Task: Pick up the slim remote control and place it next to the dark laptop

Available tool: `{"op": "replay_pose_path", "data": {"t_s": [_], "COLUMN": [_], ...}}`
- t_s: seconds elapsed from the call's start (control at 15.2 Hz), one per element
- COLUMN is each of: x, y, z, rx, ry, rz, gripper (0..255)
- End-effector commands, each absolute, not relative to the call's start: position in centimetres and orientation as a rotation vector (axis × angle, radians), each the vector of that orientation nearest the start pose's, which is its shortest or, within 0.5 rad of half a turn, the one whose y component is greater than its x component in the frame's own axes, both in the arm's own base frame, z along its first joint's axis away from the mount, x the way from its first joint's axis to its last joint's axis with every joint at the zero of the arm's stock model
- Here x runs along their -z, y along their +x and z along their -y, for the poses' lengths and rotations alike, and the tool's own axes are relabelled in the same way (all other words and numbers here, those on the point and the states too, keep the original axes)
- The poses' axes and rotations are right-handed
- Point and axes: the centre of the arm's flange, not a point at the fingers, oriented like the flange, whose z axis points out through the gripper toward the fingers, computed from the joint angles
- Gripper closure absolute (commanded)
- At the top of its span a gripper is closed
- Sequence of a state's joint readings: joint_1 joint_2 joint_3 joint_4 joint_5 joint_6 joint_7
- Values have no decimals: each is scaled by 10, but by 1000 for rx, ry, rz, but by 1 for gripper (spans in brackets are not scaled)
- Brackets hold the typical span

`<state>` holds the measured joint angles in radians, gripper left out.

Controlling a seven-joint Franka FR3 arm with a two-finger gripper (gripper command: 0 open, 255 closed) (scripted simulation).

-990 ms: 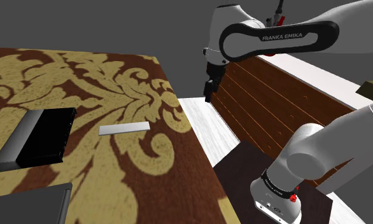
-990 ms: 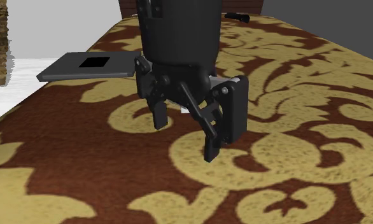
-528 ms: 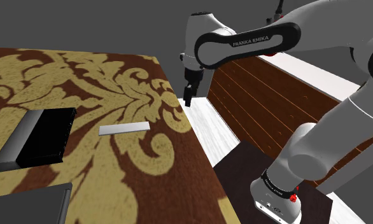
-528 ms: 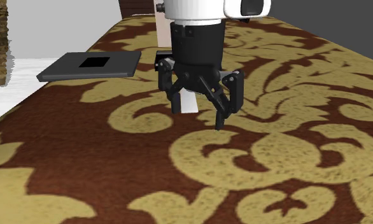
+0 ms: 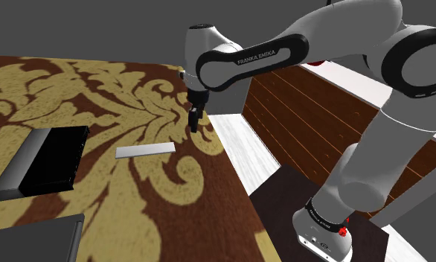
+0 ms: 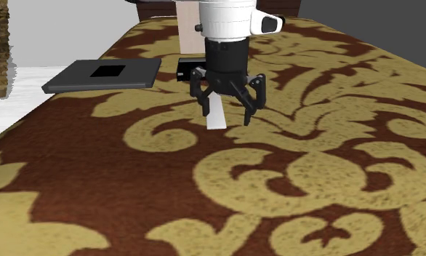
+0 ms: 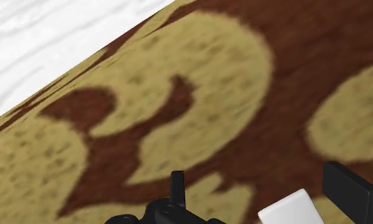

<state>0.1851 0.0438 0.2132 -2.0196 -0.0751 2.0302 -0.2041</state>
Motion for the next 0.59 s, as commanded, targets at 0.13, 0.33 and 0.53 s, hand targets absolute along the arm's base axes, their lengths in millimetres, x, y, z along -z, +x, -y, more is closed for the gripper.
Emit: {"op": "replay_pose_path", "data": {"t_s": [0.13,0.33,0.53], "x": [-410,-397,-385], "y": [539,553,566], "z": [-253,-285,-319], "rx": [-26,-14,-3], "ry": [-2985,-2940,-2893], "rz": [1126,1216,1304], "gripper": [0,0,0]}}
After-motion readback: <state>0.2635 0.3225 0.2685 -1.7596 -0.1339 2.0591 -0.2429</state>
